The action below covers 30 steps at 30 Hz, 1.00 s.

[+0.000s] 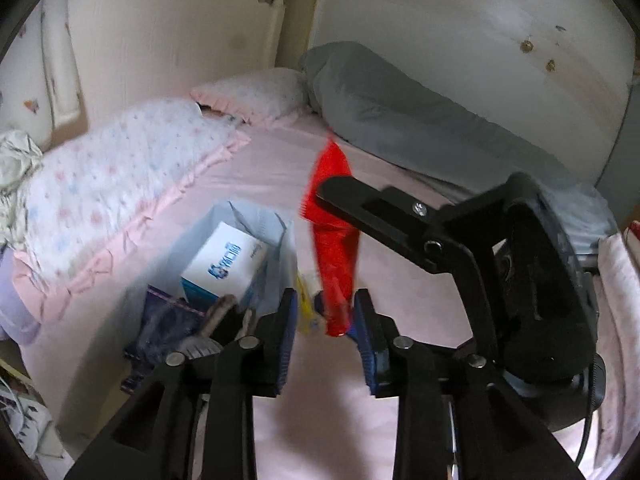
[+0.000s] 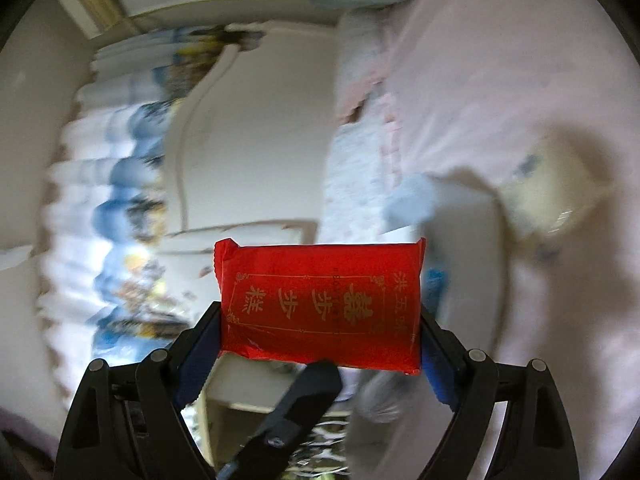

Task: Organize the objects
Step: 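Carry the red packet over the white bin and release it inside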

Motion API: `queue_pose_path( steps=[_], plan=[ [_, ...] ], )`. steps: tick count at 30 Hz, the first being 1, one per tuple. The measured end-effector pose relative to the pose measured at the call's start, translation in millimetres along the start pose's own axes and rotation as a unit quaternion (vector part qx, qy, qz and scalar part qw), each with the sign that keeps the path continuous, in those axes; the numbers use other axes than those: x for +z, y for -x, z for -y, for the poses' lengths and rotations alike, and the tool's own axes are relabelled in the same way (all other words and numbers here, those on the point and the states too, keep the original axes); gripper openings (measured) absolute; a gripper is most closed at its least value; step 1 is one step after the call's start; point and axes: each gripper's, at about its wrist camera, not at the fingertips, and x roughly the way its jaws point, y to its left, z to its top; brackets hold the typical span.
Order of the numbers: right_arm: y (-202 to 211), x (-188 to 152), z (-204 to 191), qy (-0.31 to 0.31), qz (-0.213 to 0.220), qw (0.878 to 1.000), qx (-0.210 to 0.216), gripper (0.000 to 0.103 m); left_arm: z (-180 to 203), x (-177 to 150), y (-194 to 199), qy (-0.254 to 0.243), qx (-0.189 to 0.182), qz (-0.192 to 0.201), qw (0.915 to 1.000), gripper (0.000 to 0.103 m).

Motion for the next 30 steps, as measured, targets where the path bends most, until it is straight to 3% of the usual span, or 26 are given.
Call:
queue_pose_path(
  steps=[4,10,12,16,26,30],
  plan=[
    [-17,-7,0,-0.004,-0.011,1.0,0.02,0.09,-19,6,-2,0.034,-0.001,-0.004,0.9994,0.03],
    [-44,-16,9,-0.019,-0.064,0.996,0.056,0.09,-52,7,-4,0.088,-0.012,-0.01,0.996,0.029],
    [-54,-20,11,-0.021,-0.083,0.994,0.068,0.09,-62,8,-3,0.098,-0.014,-0.011,0.995,0.022],
    [-73,-29,15,-0.02,-0.108,0.992,0.058,0.09,-82,7,-4,0.129,-0.016,-0.024,0.9913,0.016],
    [-99,-38,19,-0.029,-0.16,0.986,0.045,0.09,-114,2,4,0.202,-0.014,-0.041,0.9785,0.015],
    [-93,-39,18,-0.029,-0.171,0.984,0.038,0.09,-131,5,18,0.225,0.044,-0.001,0.9734,0.014]
  ],
)
